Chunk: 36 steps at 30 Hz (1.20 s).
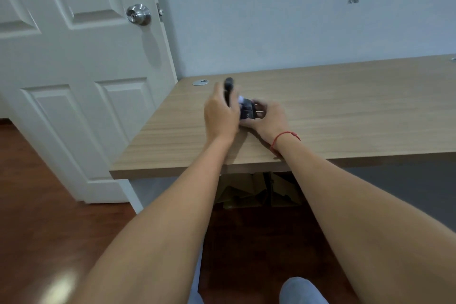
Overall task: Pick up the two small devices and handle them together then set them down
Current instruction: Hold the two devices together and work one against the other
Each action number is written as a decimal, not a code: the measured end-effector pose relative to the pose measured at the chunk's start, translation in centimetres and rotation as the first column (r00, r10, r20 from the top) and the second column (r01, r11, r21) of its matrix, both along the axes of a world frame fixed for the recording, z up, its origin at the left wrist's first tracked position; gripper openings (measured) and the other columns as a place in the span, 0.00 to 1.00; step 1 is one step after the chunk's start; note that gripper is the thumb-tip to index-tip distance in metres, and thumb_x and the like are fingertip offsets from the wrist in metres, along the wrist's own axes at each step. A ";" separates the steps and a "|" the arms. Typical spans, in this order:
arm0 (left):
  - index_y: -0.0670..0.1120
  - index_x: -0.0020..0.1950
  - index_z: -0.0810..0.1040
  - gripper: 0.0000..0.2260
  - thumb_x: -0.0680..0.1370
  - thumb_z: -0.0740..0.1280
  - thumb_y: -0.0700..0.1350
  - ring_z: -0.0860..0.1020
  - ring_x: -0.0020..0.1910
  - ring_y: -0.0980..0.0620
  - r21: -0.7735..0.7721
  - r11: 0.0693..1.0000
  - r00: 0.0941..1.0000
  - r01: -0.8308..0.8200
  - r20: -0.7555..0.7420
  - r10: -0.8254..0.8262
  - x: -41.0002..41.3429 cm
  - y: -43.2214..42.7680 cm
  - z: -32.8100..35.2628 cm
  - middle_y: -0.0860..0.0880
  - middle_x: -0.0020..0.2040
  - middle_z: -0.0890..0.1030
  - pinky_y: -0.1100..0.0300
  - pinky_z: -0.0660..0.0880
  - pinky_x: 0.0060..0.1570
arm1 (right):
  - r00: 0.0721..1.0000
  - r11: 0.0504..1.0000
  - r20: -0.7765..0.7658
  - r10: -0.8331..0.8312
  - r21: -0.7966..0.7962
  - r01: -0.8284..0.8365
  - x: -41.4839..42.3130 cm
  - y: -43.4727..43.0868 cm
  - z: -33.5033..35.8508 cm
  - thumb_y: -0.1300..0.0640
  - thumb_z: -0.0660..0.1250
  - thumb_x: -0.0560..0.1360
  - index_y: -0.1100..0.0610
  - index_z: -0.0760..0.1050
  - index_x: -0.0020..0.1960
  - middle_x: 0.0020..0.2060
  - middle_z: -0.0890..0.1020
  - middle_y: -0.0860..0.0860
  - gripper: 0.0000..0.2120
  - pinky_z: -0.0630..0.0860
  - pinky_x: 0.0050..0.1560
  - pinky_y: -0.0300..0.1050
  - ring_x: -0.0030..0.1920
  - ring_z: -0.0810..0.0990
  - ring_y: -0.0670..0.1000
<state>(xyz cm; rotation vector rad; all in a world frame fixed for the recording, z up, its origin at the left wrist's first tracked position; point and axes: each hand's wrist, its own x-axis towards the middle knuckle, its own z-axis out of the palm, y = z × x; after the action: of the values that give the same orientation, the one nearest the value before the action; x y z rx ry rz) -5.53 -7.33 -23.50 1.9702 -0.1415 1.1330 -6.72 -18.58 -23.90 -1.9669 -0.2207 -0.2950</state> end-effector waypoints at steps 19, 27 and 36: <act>0.40 0.46 0.73 0.10 0.79 0.63 0.47 0.74 0.33 0.53 -0.114 0.993 1.000 -0.006 0.013 0.008 1.2 1.4 -0.2 0.49 0.35 0.76 0.69 0.68 0.33 | 0.996 0.997 -0.040 0.077 0.023 -0.076 -0.1 -0.2 0.0 0.60 0.76 0.70 0.58 0.71 0.70 0.64 0.79 0.55 0.31 0.76 0.60 0.42 0.59 0.79 0.51; 0.42 0.48 0.74 0.08 0.79 0.63 0.47 0.78 0.39 0.49 -0.151 0.986 0.996 -0.069 -0.057 0.061 1.5 2.0 -0.5 0.50 0.38 0.78 0.58 0.73 0.41 | 0.997 0.997 -0.025 0.078 0.004 -0.078 -0.2 -0.2 0.0 0.58 0.75 0.70 0.57 0.70 0.70 0.64 0.79 0.54 0.30 0.75 0.55 0.38 0.58 0.79 0.51; 0.49 0.42 0.70 0.07 0.78 0.66 0.46 0.75 0.33 0.64 -0.028 0.991 0.988 0.134 0.081 -0.131 -0.4 -0.7 -0.4 0.58 0.32 0.74 0.73 0.70 0.33 | 1.000 0.999 -0.002 0.007 0.033 -0.007 0.5 0.0 -0.1 0.59 0.75 0.71 0.59 0.78 0.60 0.50 0.83 0.52 0.19 0.80 0.48 0.41 0.47 0.80 0.48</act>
<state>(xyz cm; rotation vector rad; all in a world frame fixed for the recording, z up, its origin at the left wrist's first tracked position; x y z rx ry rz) -5.97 -8.00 -23.95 1.8585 -0.2891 1.1195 -6.24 -18.59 -24.05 -1.9332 -0.2197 -0.2905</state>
